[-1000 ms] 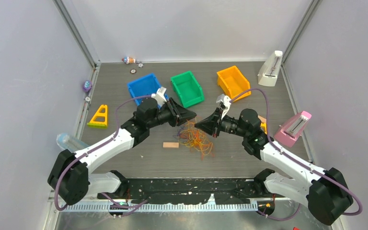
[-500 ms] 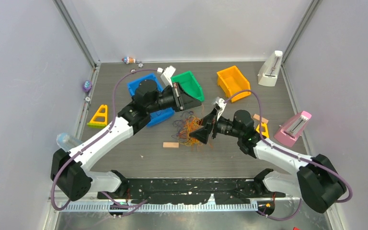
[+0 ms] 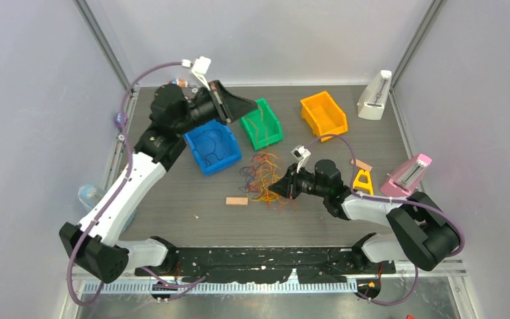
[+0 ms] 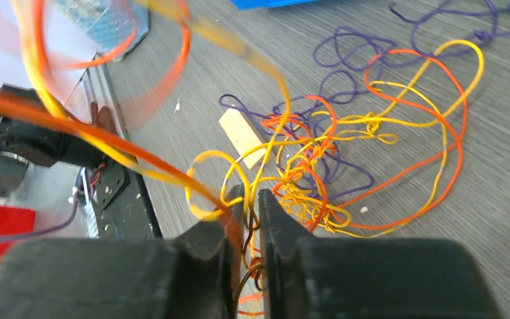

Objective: Untangle the cables
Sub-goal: Untie the cable.

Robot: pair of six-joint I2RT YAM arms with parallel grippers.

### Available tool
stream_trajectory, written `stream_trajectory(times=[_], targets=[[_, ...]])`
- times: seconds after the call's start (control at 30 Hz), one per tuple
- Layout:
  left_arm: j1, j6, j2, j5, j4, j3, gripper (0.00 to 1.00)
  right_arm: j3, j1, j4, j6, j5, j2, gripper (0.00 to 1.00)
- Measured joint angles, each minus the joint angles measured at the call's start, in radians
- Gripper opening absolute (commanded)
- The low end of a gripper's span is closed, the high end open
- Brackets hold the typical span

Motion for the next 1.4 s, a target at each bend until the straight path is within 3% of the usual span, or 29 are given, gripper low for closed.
stream_trajectory(times=[0.2, 0.33, 0.4, 0.47, 0.5, 0.6, 0.63, 0.7, 0.8, 0.93, 1.13, 1.4], targets=[[0.124, 0.098, -0.086, -0.078, -0.108, 0.121, 0.00, -0.017, -0.037, -0.109, 0.034, 0.159, -0.014, 0.16], [0.184, 0.177, -0.168, -0.189, -0.190, 0.147, 0.00, -0.019, -0.115, -0.249, 0.048, 0.298, -0.044, 0.18], [0.193, 0.225, -0.207, -0.267, -0.235, 0.149, 0.00, -0.019, -0.143, -0.331, 0.058, 0.385, -0.059, 0.23], [0.193, 0.256, -0.234, -0.341, -0.274, 0.149, 0.00, -0.018, -0.158, -0.407, 0.075, 0.468, -0.076, 0.35], [0.193, 0.277, -0.248, -0.385, -0.293, 0.148, 0.00, -0.017, -0.161, -0.445, 0.087, 0.512, -0.084, 0.49], [0.196, 0.316, -0.284, -0.507, -0.325, 0.144, 0.00, -0.002, -0.166, -0.559, 0.125, 0.628, -0.114, 0.63], [0.199, 0.328, -0.294, -0.532, -0.327, 0.141, 0.00, 0.006, -0.166, -0.594, 0.130, 0.665, -0.128, 0.74], [0.200, 0.343, -0.306, -0.566, -0.330, 0.138, 0.00, 0.015, -0.167, -0.641, 0.143, 0.721, -0.165, 0.82], [0.200, 0.358, -0.299, -0.573, -0.330, 0.138, 0.00, 0.017, -0.167, -0.672, 0.135, 0.762, -0.226, 0.86], [0.200, 0.362, -0.263, -0.545, -0.328, 0.142, 0.00, 0.027, -0.169, -0.654, 0.077, 0.721, -0.275, 0.89], [0.200, 0.363, -0.187, -0.481, -0.336, 0.191, 0.00, 0.039, -0.163, -0.507, -0.026, 0.468, -0.280, 0.99], [0.200, 0.363, -0.169, -0.452, -0.336, 0.314, 0.00, 0.222, -0.075, -0.354, -0.098, 0.292, -0.040, 1.00]])
